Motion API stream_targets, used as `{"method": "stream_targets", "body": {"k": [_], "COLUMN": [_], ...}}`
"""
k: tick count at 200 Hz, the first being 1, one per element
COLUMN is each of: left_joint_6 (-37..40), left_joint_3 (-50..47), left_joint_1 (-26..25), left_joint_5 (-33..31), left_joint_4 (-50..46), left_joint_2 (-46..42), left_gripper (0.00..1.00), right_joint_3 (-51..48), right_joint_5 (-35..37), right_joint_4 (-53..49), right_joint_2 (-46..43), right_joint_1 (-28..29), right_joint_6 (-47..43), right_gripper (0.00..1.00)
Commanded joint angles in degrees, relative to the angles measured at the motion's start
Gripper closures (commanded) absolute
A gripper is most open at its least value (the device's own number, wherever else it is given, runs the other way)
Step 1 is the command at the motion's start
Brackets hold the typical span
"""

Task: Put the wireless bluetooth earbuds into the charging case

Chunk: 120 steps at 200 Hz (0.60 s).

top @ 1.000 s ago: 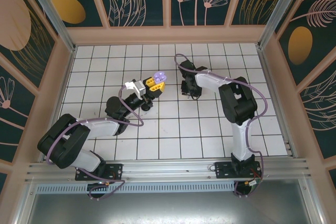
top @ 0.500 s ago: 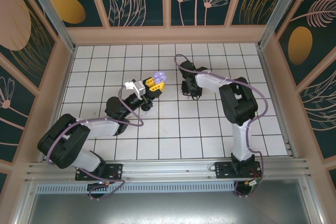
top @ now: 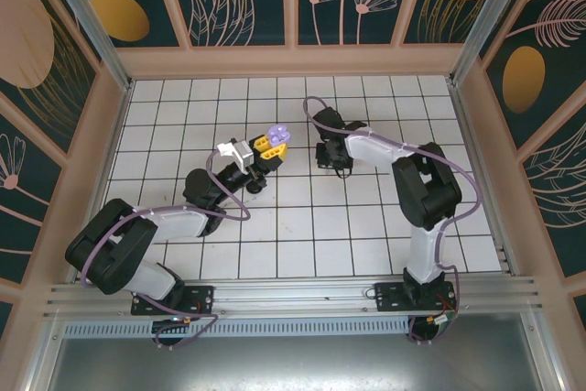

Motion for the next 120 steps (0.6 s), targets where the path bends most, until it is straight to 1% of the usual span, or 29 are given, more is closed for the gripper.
{"method": "stream_targets", "body": {"k": [1, 58, 120], "left_joint_6": [-0.72, 2.03, 3.78], "left_joint_3": [-0.37, 0.99, 3.76], "left_joint_1": [0.40, 0.37, 0.40], "left_joint_5": [1.13, 2.61, 5.61], "left_joint_4": [1.43, -3.92, -7.24], "left_joint_2": [-1.01, -2.49, -1.00], "left_gripper": [1.00, 1.00, 1.00], "right_joint_3": [-0.86, -0.10, 6.65], "right_joint_5": [0.47, 0.51, -0.88], "right_joint_4": [1.49, 3.55, 4.32], "right_joint_2": [-5.65, -19.57, -29.09], "right_joint_1": [0.14, 0.18, 0.30], "right_joint_6": [-0.18, 0.22, -3.97], "right_gripper": [0.80, 0.80, 0.80]}}
